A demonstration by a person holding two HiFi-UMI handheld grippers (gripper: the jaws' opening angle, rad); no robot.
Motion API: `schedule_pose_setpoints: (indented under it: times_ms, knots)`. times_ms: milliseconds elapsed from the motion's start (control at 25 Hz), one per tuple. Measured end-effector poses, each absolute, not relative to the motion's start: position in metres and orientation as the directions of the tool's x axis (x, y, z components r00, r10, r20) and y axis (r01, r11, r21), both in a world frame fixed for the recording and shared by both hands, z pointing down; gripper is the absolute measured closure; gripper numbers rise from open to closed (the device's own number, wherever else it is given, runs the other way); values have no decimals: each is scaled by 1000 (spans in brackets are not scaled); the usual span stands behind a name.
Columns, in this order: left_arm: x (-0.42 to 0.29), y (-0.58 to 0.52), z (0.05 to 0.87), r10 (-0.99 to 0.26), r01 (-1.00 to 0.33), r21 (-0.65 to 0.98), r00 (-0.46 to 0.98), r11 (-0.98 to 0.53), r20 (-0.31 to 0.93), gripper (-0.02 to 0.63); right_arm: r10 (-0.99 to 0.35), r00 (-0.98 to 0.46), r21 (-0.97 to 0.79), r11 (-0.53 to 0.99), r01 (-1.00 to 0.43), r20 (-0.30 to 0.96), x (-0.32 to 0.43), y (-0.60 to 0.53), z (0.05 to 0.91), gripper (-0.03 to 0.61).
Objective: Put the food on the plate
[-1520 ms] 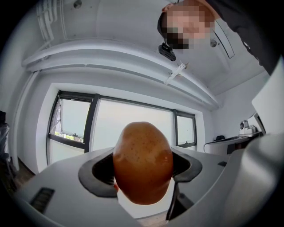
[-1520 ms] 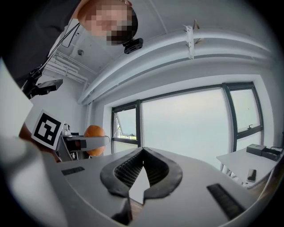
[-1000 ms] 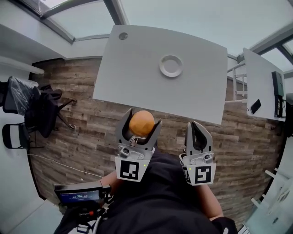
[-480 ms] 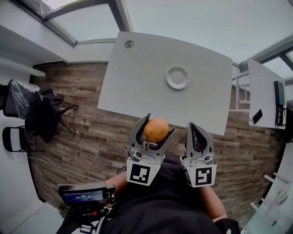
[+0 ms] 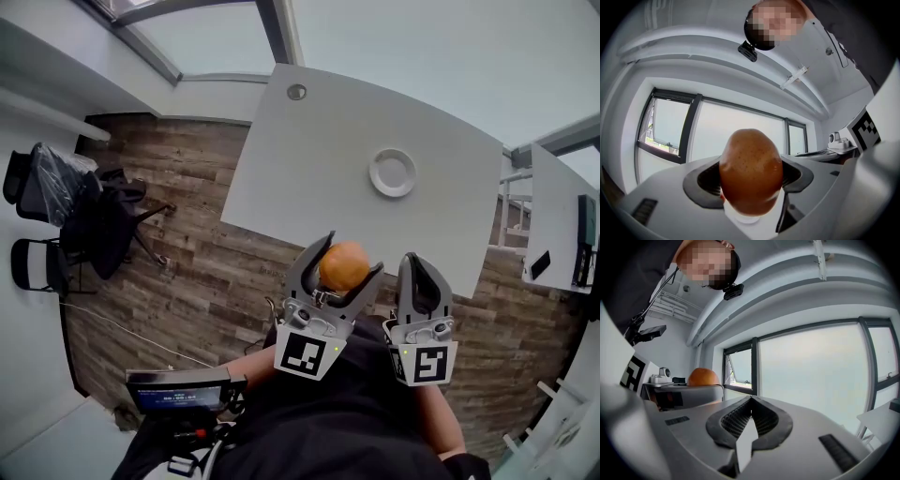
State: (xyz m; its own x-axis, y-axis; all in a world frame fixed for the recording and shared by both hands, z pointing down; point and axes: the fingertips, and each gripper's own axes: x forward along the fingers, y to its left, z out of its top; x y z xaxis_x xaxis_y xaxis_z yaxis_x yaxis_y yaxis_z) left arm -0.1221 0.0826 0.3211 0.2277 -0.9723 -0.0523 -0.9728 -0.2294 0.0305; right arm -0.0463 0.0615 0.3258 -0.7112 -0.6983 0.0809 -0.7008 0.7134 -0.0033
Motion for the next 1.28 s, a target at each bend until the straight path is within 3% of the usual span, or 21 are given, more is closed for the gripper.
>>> schedule_pose_setpoints:
  times_ms: [320,760,1280]
  knots:
    - [-135,73,326,-981,-982,27,188,-189,-37,281,-689,-719,3,722,-692,84,-49,50,328,572]
    - [-102,58,332,-993,-993,17,117,-117,19,281,-632,-773,1,774,-633,47,-18,27,316,572]
    - [-87,11,347,-985,-988,-11,155,-156,73,281,-657,-753,-39,753,-656,-27,-1,-9,305,572]
